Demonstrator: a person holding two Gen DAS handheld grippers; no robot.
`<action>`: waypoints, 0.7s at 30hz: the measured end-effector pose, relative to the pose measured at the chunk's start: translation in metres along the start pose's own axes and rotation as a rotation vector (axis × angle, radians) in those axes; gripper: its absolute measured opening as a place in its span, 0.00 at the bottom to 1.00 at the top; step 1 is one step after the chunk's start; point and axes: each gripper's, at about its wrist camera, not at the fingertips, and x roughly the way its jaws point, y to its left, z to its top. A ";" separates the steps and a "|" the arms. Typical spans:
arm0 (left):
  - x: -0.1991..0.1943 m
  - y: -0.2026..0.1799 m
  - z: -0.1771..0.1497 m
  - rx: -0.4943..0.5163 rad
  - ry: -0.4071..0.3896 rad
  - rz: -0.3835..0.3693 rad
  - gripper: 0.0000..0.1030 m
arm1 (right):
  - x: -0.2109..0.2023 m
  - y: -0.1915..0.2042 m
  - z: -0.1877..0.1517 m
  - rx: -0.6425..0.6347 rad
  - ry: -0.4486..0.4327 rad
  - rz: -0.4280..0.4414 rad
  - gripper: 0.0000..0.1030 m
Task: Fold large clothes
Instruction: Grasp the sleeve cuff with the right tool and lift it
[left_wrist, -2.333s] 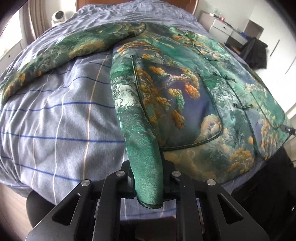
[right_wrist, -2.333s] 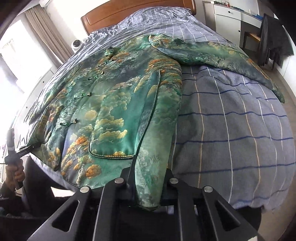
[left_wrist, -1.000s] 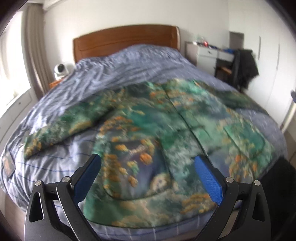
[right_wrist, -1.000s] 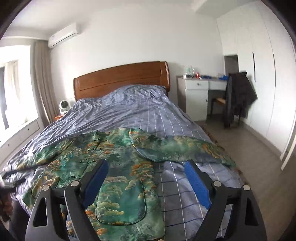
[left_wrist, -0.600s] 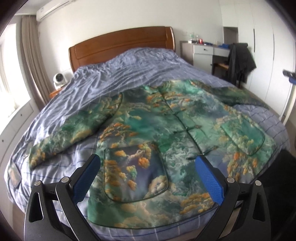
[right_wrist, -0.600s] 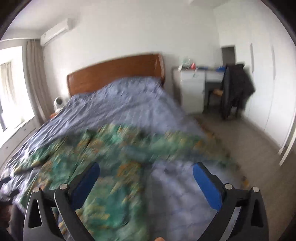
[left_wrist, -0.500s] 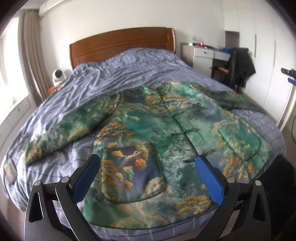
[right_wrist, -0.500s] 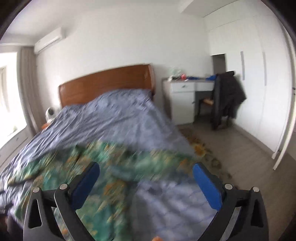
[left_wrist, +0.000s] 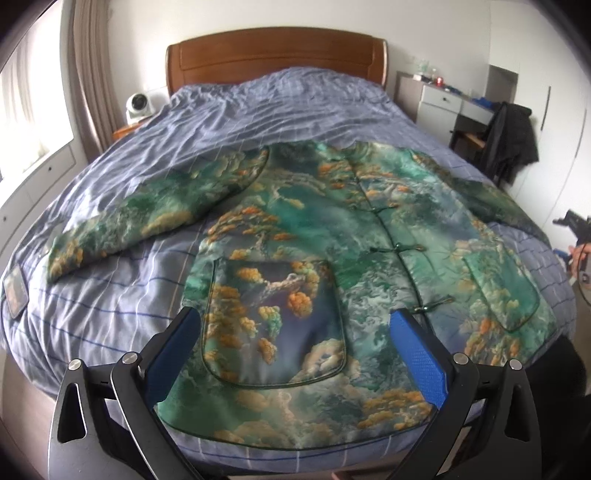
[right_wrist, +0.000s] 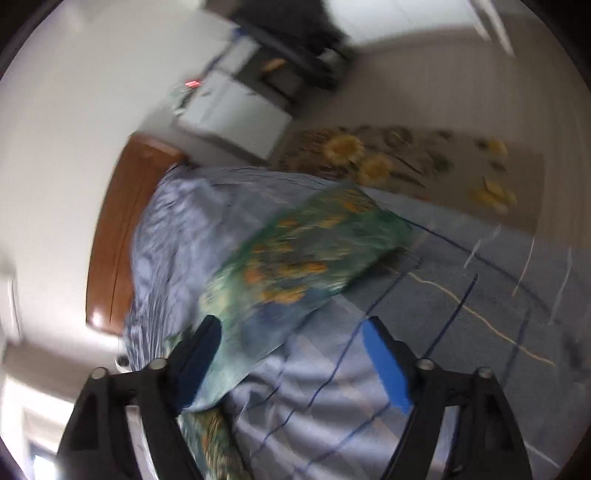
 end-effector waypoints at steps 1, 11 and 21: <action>0.002 0.000 0.001 -0.009 0.007 0.003 0.99 | 0.012 -0.008 0.003 0.038 -0.007 -0.004 0.75; 0.010 0.003 -0.004 -0.036 0.045 0.023 0.99 | 0.044 -0.026 0.012 0.102 -0.160 -0.082 0.08; 0.013 0.008 -0.007 -0.067 0.026 0.003 0.99 | -0.040 0.165 -0.050 -0.613 -0.359 -0.048 0.08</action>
